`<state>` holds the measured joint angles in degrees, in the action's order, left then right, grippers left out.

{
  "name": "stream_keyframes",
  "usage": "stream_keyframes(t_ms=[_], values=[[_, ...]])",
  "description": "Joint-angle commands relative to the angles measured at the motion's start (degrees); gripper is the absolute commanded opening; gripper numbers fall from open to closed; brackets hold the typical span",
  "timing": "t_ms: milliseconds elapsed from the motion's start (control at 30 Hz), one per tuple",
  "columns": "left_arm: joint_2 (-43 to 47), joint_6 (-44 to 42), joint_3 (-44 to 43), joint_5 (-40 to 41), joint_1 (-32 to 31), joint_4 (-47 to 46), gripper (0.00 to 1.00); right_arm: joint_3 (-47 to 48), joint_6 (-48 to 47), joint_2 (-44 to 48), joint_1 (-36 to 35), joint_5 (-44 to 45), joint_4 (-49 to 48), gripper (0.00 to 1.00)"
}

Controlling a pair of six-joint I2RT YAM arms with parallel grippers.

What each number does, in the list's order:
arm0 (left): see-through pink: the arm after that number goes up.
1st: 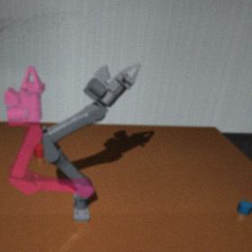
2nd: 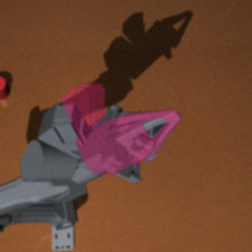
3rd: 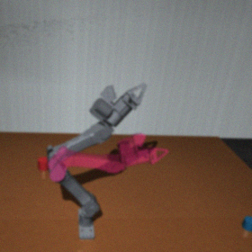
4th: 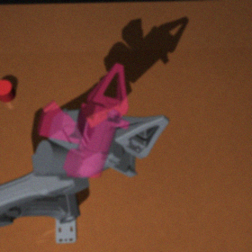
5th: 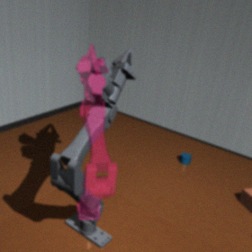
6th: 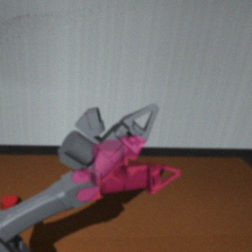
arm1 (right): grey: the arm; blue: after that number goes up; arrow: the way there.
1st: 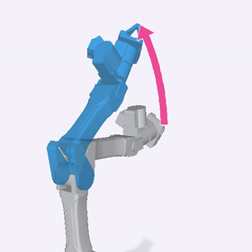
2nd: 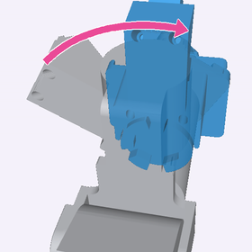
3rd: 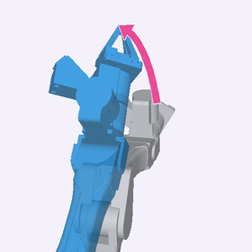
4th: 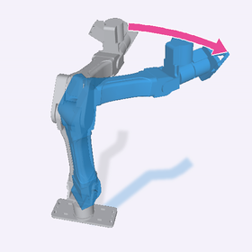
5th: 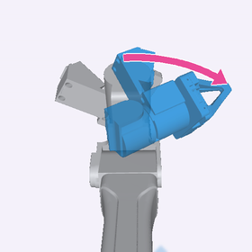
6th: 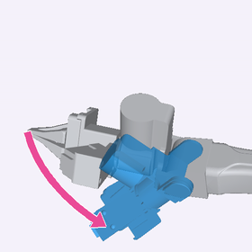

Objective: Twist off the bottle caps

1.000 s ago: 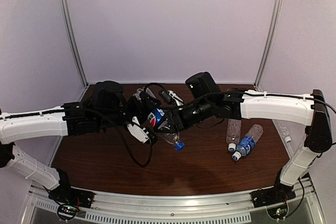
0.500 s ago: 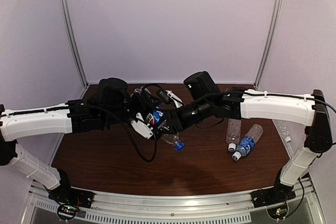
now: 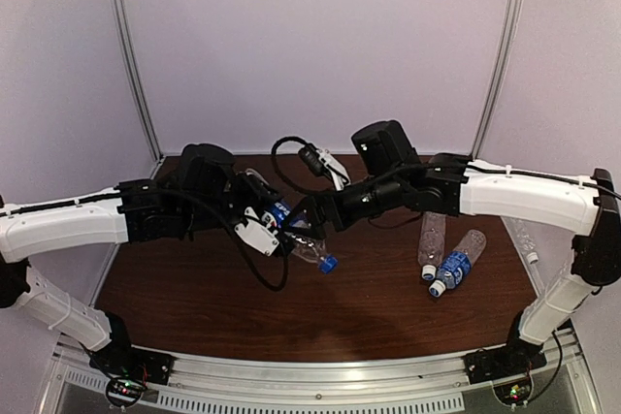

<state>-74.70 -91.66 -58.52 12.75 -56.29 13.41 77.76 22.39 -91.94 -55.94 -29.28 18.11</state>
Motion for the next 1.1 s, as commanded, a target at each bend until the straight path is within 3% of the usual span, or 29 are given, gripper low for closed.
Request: stream_keyframes(t_ms=[0, 133, 267, 367, 467, 567, 667, 833, 967, 1067], values=[[-0.7, 16.2, -6.5, 2.6, 2.0, 8.2, 0.44, 1.3, -2.5, 9.1, 0.1, 7.0, -3.6, 1.00], [-3.5, 34.4, -17.2, -3.4, 6.7, 22.2, 0.42, -7.0, -4.7, 19.9, 0.3, 18.3, -14.3, 1.00], [-7.3, 50.4, -31.6, -19.2, 11.4, 38.6, 0.43, -16.5, -6.3, 29.0, 0.4, 19.0, -28.7, 1.00], [-6.7, 57.2, -35.5, -28.8, 11.7, 40.9, 0.44, -21.6, -5.6, 32.7, 0.4, 13.9, -37.2, 1.00], [-5.7, 60.8, -36.1, -34.7, 11.7, 39.4, 0.44, -19.9, -4.5, 31.9, 0.4, 11.1, -35.5, 0.94], [-6.7, 61.0, -37.0, -33.3, 11.7, 38.9, 0.44, -13.6, -3.9, 29.3, 0.4, 12.8, -26.2, 0.89], [-6.6, 60.5, -36.2, -27.1, 11.7, 36.2, 0.43, -9.9, -2.3, 27.2, 0.4, 15.0, -21.6, 0.83], [-6.5, 59.3, -34.3, -18.0, 11.6, 32.0, 0.42, -8.7, 0.5, 25.3, 0.4, 12.6, -23.2, 0.76], [-6.8, 58.1, -34.2, -17.8, 11.6, 31.5, 0.42, -7.2, 2.8, 22.8, 0.5, 18.8, -20.9, 0.76], [-7.0, 57.3, -33.8, -17.2, 11.6, 31.4, 0.42, -3.9, 6.1, 19.8, 1.5, 16.3, -20.3, 0.75]])
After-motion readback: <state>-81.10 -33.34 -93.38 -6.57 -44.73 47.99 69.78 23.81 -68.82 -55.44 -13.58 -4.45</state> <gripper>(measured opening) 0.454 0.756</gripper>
